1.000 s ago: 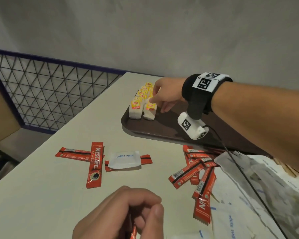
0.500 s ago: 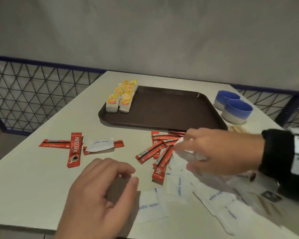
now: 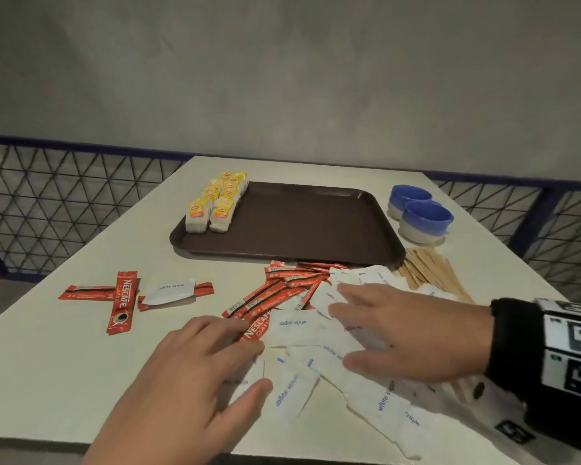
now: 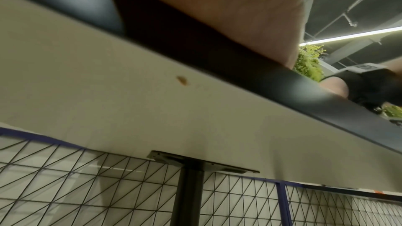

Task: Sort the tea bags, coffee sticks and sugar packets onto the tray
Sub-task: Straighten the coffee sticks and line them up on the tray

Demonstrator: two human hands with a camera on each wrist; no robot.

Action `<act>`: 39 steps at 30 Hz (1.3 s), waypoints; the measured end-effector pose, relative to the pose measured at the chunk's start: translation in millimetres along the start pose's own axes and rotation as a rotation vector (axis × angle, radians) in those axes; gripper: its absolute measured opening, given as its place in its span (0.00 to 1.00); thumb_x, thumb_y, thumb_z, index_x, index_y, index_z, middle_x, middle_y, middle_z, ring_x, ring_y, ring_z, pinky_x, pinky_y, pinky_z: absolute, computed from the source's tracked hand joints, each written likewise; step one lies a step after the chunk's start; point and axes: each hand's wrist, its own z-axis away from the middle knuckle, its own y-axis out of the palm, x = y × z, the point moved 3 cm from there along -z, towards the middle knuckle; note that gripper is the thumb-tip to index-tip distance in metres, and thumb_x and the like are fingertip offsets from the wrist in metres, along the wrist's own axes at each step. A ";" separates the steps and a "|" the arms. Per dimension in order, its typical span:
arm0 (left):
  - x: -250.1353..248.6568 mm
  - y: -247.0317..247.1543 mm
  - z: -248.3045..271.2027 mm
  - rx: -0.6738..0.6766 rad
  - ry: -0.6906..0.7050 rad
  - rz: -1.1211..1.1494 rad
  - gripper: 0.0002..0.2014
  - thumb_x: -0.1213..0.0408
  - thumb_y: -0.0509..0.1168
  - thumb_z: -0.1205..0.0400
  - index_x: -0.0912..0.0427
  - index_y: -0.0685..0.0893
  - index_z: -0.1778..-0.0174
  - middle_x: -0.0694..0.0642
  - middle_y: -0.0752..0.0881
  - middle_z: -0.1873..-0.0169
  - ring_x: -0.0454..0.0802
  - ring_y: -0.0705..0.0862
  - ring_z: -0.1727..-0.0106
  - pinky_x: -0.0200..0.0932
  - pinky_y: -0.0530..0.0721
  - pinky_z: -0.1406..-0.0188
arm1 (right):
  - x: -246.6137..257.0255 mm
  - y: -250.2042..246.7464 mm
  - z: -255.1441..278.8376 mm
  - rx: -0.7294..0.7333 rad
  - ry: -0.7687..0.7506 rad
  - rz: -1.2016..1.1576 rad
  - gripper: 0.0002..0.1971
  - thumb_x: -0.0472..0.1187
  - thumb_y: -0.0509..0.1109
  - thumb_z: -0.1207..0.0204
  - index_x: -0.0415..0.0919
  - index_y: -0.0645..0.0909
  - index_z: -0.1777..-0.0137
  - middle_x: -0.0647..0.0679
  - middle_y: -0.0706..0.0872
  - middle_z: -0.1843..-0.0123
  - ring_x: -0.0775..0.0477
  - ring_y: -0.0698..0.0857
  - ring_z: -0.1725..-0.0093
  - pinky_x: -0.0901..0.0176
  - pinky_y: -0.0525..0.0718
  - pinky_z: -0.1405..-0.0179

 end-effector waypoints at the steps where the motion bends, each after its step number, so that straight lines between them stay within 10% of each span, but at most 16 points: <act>1: 1.3 0.6 -0.2 -0.011 -0.028 0.006 0.20 0.32 0.62 0.21 0.33 0.88 0.38 0.34 0.85 0.35 0.40 0.80 0.34 0.48 0.83 0.46 | -4.8 2.9 2.7 0.010 -0.014 -0.005 0.31 0.68 0.58 0.16 0.57 0.63 0.17 0.53 0.58 0.12 0.50 0.61 0.16 0.50 0.69 0.18; 8: 8.6 1.9 -1.7 -0.103 -0.218 0.015 0.23 0.35 0.61 0.23 0.41 0.92 0.42 0.37 0.86 0.37 0.41 0.77 0.34 0.54 0.83 0.42 | -18.6 5.3 16.6 -0.048 -0.082 -0.093 0.31 0.69 0.62 0.19 0.57 0.69 0.20 0.63 0.66 0.20 0.60 0.64 0.20 0.56 0.70 0.21; 12: 10.5 2.3 -2.3 -0.123 -0.261 0.014 0.25 0.34 0.60 0.24 0.43 0.92 0.41 0.37 0.86 0.38 0.42 0.77 0.35 0.55 0.83 0.41 | -19.8 -0.7 -14.3 -0.096 -0.009 -0.082 0.33 0.73 0.58 0.20 0.56 0.65 0.20 0.55 0.68 0.22 0.49 0.67 0.21 0.47 0.74 0.23; 20: 14.0 5.5 -2.5 -0.111 -0.249 0.002 0.28 0.31 0.62 0.28 0.39 0.91 0.38 0.35 0.86 0.36 0.42 0.78 0.33 0.53 0.82 0.43 | 16.0 14.1 -42.5 0.058 -0.114 0.009 0.43 0.76 0.53 0.20 0.66 0.36 0.12 0.60 0.38 0.09 0.37 0.36 0.10 0.35 0.53 0.14; 26: 12.0 5.6 -3.0 -0.176 -0.222 0.032 0.23 0.33 0.64 0.28 0.38 0.91 0.44 0.31 0.84 0.42 0.37 0.77 0.38 0.51 0.83 0.47 | 15.2 -1.5 -37.1 -0.092 -0.204 -0.045 0.33 0.70 0.57 0.17 0.58 0.62 0.15 0.55 0.65 0.16 0.46 0.62 0.17 0.45 0.68 0.18; 30: 11.5 3.0 -1.5 -0.245 -0.261 0.056 0.20 0.37 0.62 0.25 0.41 0.90 0.46 0.35 0.85 0.42 0.40 0.79 0.40 0.49 0.81 0.46 | -0.8 -14.9 -70.1 -0.138 0.029 -0.049 0.26 0.63 0.59 0.14 0.53 0.70 0.22 0.50 0.75 0.30 0.48 0.76 0.33 0.45 0.83 0.33; 35: 10.6 -11.2 5.3 -0.504 -0.456 0.120 0.10 0.56 0.70 0.24 0.51 0.85 0.48 0.41 0.79 0.49 0.40 0.70 0.48 0.48 0.72 0.48 | 3.6 -22.2 -94.0 -0.124 0.091 0.018 0.18 0.53 0.62 0.13 0.48 0.75 0.27 0.50 0.75 0.45 0.49 0.79 0.49 0.54 0.83 0.51; 39: 10.6 -12.9 -2.0 -0.356 -0.410 0.318 0.11 0.64 0.72 0.20 0.45 0.82 0.45 0.39 0.81 0.46 0.40 0.80 0.45 0.40 0.78 0.49 | 18.1 -31.3 -93.9 -0.167 -0.017 -0.031 0.14 0.45 0.69 0.15 0.46 0.81 0.31 0.49 0.82 0.44 0.48 0.83 0.48 0.51 0.87 0.44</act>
